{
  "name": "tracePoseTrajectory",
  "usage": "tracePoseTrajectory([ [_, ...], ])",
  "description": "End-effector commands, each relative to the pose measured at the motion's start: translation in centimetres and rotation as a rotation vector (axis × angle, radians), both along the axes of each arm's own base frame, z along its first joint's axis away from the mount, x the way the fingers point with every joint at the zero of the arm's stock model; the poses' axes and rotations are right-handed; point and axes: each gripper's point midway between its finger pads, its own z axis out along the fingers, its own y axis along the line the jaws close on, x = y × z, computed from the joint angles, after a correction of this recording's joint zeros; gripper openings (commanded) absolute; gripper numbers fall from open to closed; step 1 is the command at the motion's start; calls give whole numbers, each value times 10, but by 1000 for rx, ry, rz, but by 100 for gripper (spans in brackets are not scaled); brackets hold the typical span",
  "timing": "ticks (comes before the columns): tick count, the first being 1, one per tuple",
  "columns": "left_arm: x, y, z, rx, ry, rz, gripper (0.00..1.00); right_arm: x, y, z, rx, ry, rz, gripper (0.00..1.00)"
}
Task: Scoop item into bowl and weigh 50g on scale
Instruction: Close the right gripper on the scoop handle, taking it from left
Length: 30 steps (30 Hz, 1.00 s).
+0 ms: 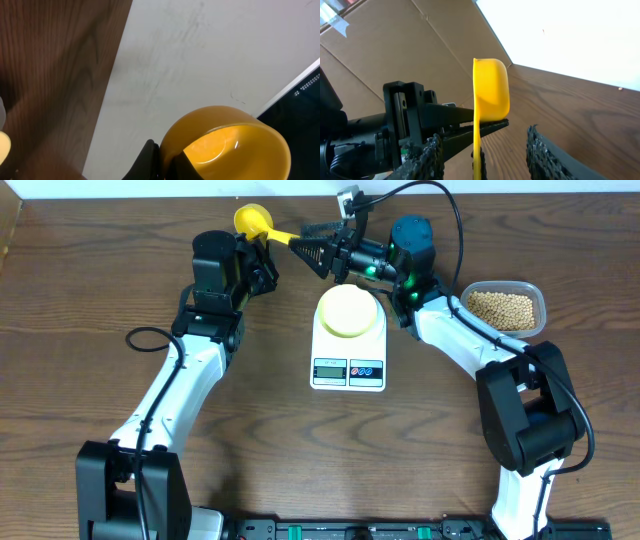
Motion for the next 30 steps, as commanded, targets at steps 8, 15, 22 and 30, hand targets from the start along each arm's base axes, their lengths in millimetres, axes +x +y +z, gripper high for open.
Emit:
tracePoseTrajectory([
  [8,0,-8,18,-63,-22,9,8,-4,11,5,10,-15,12,42],
  [15,-2,-16,18,-63,-21,-7,8,-6,12,5,9,-14,21,26],
  [22,-2,-16,17,-62,-16,-6,8,-6,12,5,9,-15,21,11],
  [30,-6,-15,6,-38,24,-11,8,5,-3,5,9,-15,-11,1],
])
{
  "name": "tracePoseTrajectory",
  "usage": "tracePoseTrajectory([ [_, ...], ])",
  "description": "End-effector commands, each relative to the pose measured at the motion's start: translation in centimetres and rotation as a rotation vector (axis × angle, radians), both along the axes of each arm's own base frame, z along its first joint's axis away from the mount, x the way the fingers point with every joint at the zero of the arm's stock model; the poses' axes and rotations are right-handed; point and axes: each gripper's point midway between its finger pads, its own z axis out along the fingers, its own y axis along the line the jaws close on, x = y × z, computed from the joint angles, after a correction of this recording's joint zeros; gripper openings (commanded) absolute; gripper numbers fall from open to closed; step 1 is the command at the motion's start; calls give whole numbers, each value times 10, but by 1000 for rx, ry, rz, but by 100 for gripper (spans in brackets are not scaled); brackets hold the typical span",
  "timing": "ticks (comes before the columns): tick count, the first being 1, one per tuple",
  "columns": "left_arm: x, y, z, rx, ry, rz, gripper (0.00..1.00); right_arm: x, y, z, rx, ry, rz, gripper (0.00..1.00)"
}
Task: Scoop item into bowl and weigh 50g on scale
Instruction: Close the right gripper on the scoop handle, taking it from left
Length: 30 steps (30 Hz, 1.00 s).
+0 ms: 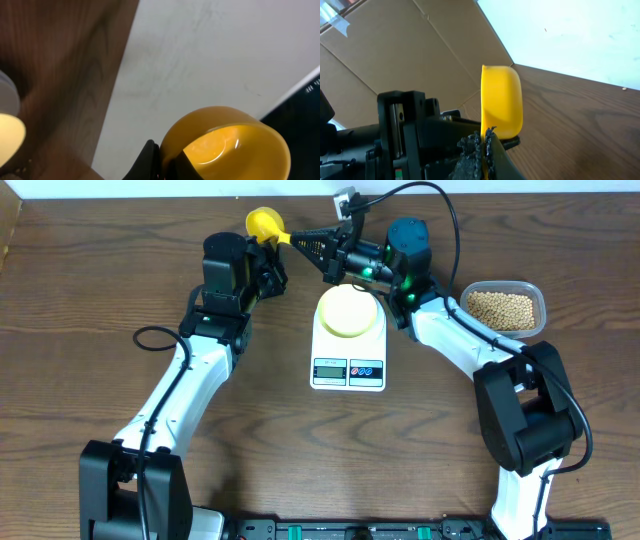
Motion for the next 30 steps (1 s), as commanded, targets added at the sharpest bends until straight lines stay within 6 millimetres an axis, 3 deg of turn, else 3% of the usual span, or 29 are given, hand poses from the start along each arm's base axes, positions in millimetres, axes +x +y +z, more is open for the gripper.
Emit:
tracePoseTrajectory([
  [1,-1,3,9,-28,10,22,8,7,-7,6,6,-20,-13,1],
  [5,-7,4,-5,0,64,15,8,6,-7,5,6,-20,-10,1],
  [16,-9,-5,-5,70,43,-36,8,2,-5,5,4,-21,16,3],
  [17,-9,-5,-5,68,43,-35,8,2,-5,5,4,-21,16,9],
  [19,-9,-5,-5,63,45,-32,8,2,-5,5,4,-21,16,30],
  [24,-9,-5,-4,35,50,-20,8,2,-5,5,4,-21,16,60],
  [30,-8,-5,-4,-7,61,1,8,2,-5,5,4,-22,15,71],
])
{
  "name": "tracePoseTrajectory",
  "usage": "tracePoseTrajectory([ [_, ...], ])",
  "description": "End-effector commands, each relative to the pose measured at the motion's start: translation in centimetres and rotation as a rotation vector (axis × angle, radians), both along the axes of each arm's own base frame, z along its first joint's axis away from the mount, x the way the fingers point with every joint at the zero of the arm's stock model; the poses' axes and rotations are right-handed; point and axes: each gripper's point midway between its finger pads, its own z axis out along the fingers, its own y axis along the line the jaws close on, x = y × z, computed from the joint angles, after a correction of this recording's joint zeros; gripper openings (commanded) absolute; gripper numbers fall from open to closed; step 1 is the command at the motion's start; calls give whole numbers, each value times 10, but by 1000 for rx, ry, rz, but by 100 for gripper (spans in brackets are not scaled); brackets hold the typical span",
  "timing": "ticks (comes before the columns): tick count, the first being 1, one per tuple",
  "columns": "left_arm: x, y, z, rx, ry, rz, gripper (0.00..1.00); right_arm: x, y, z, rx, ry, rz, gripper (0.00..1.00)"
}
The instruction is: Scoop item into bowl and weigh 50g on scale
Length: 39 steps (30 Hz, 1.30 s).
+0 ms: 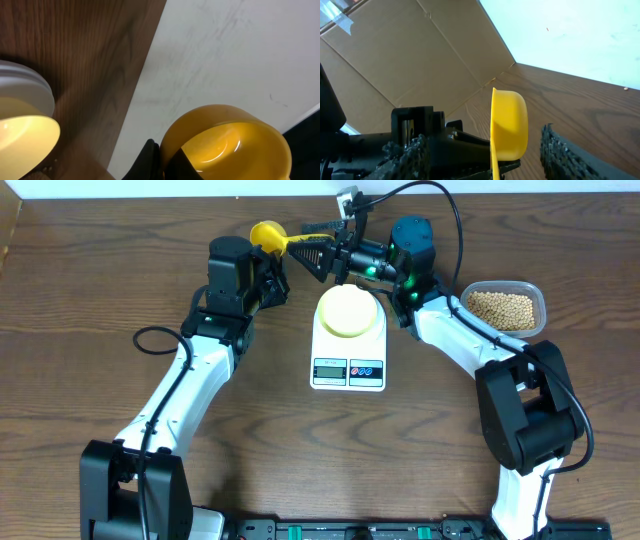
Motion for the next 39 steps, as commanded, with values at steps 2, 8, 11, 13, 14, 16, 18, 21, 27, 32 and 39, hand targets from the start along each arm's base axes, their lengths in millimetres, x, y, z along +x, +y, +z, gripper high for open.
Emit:
tracePoseTrajectory([
  [2,3,1,17,-49,-24,40,8,3,-2,6,5,-19,-3,71],
  [8,4,6,16,-51,-19,76,8,7,-8,14,22,-56,-17,59],
  [11,5,5,17,-52,-23,75,8,9,-11,13,21,-54,-21,55],
  [13,5,5,17,-52,-23,75,8,9,-11,12,19,-49,-20,55],
  [14,5,5,17,-52,-22,75,8,8,-10,12,19,-49,-20,54],
  [16,4,4,17,-52,-23,72,8,8,-10,12,19,-49,-20,50],
  [18,4,4,17,-52,-23,71,8,8,-10,12,19,-48,-20,43],
  [21,4,2,17,-58,-22,59,8,8,-10,12,18,-48,-19,34],
  [27,4,0,18,-63,-23,51,8,8,-10,12,18,-48,-19,2],
  [32,4,0,18,-63,-23,51,8,8,-10,10,14,-38,-19,1],
  [39,4,0,18,-63,-23,51,8,4,-9,10,12,-39,7,1],
])
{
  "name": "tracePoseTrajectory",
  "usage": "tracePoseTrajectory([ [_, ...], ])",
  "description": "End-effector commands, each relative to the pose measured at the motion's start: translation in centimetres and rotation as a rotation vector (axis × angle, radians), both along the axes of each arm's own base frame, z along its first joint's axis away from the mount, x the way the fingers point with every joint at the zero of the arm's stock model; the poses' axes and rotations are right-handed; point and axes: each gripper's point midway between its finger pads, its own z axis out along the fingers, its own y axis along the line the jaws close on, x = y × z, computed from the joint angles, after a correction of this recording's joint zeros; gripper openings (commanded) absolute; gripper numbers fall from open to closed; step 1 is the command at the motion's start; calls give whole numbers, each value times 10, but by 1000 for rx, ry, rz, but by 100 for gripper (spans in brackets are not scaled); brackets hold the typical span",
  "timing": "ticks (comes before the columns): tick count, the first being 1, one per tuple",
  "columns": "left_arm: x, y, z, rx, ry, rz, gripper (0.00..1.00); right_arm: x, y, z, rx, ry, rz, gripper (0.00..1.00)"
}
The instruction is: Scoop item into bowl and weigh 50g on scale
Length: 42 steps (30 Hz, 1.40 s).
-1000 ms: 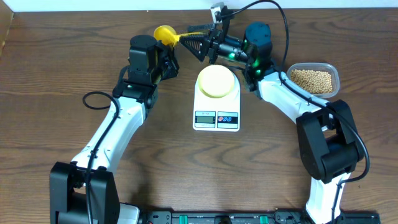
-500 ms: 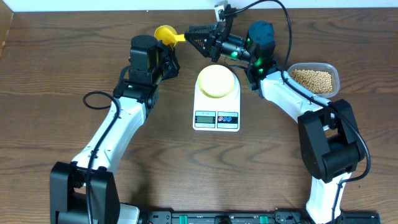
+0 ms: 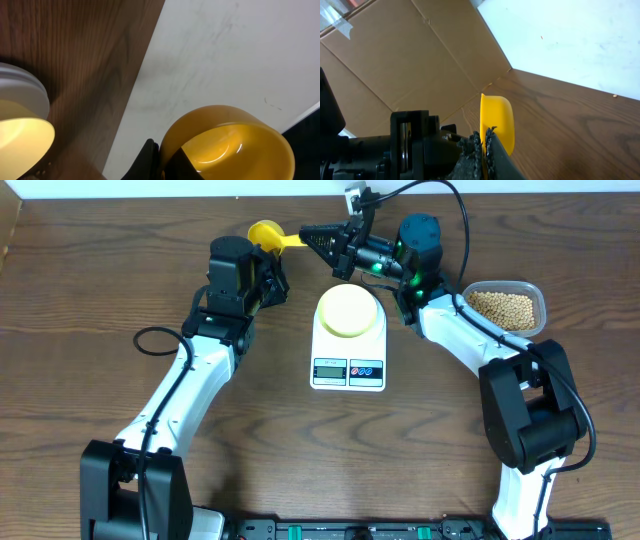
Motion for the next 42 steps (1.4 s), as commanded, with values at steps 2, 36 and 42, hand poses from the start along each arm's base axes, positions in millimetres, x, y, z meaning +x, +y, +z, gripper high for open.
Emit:
tracePoseTrajectory([
  [2,2,-2,17,-63,-19,24,8,-2,1,5,1,-17,24,1],
  [36,-24,17,-31,795,-21,-439,82,100,-155,10,-144,-283,-483,1],
  [42,-56,24,-64,971,93,-668,82,111,-179,10,-159,-288,-562,1],
])
